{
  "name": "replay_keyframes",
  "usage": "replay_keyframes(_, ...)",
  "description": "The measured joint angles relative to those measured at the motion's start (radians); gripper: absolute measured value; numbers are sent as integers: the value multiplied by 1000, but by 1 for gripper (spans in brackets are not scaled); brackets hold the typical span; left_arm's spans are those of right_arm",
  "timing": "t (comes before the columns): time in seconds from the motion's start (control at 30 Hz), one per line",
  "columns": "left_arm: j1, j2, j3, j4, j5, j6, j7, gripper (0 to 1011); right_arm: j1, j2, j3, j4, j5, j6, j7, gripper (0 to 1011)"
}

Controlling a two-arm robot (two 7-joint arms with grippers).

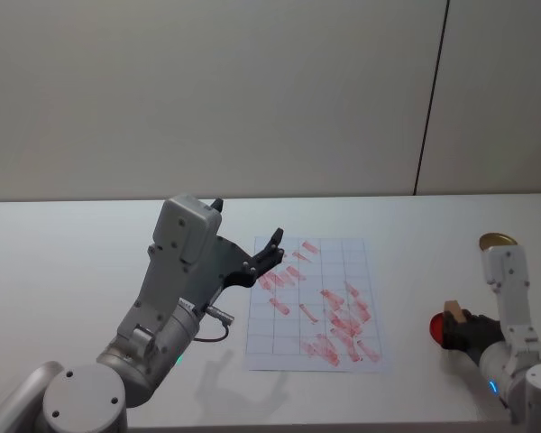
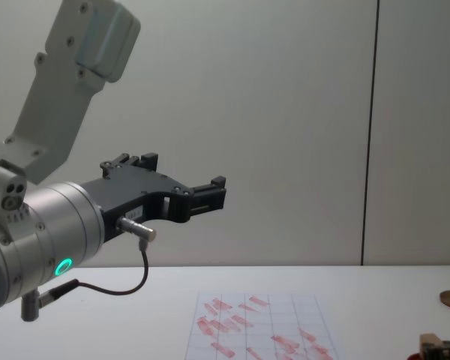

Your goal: Use the one hand to pick up the stamp and affix it onto the A4 paper.

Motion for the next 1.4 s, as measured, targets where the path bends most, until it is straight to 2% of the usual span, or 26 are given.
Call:
replay_keyframes(0.43, 0, 0, 0, 0, 0, 0, 0, 993, -13, 2, 9, -23, 5, 13, -18, 219)
replay_keyframes(1.0, 0, 0, 0, 0, 0, 0, 0, 993, -32, 8, 21, -125, 26, 17, -16, 219)
replay_keyframes(1.23, 0, 0, 0, 0, 0, 0, 0, 993, -32, 5, 20, -154, 29, 27, 3, 219)
replay_keyframes(1.4, 0, 0, 0, 0, 0, 0, 0, 993, -13, -10, 6, -150, 14, 30, 28, 220)
